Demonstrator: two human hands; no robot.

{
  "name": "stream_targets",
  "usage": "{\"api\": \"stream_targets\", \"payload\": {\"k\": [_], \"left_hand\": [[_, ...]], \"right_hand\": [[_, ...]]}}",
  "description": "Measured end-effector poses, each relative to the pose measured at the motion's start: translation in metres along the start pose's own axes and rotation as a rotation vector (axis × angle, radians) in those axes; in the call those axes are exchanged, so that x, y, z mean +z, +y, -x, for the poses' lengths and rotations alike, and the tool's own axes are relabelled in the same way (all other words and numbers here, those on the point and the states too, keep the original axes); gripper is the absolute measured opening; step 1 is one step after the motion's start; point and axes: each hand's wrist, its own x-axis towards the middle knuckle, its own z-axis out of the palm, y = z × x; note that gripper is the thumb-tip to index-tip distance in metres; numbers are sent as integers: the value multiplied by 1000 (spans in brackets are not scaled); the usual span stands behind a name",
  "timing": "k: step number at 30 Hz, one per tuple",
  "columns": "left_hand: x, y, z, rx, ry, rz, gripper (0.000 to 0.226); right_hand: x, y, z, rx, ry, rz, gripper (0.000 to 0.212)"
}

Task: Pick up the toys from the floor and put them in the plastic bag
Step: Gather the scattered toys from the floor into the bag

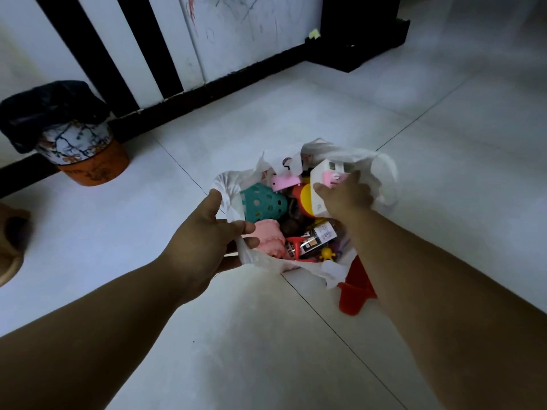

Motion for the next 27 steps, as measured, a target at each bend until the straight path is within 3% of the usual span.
{"api": "stream_targets", "payload": {"k": [9, 12, 15, 19, 22, 24, 27], "left_hand": [[-5, -4, -2, -18, 47, 60, 71], [-2, -2, 1, -14, 45, 77, 75], [2, -1, 4, -9, 32, 62, 74], [4, -1, 7, -8, -4, -9, 65], [4, -1, 7, -5, -10, -23, 66], [3, -2, 7, -6, -2, -20, 67], [1, -4, 5, -8, 11, -24, 68]], "right_hand": [[-19, 29, -6, -186, -82, 221, 116], [-30, 29, 1, -272, -168, 144, 113], [-49, 28, 29, -387, -269, 83, 101], [-63, 54, 95, -565, -113, 23, 61], [-56, 101, 133, -774, -171, 254, 37], [-41, 131, 135, -775, -304, 466, 42], [-20, 154, 117, -518, -437, 699, 75]]}}
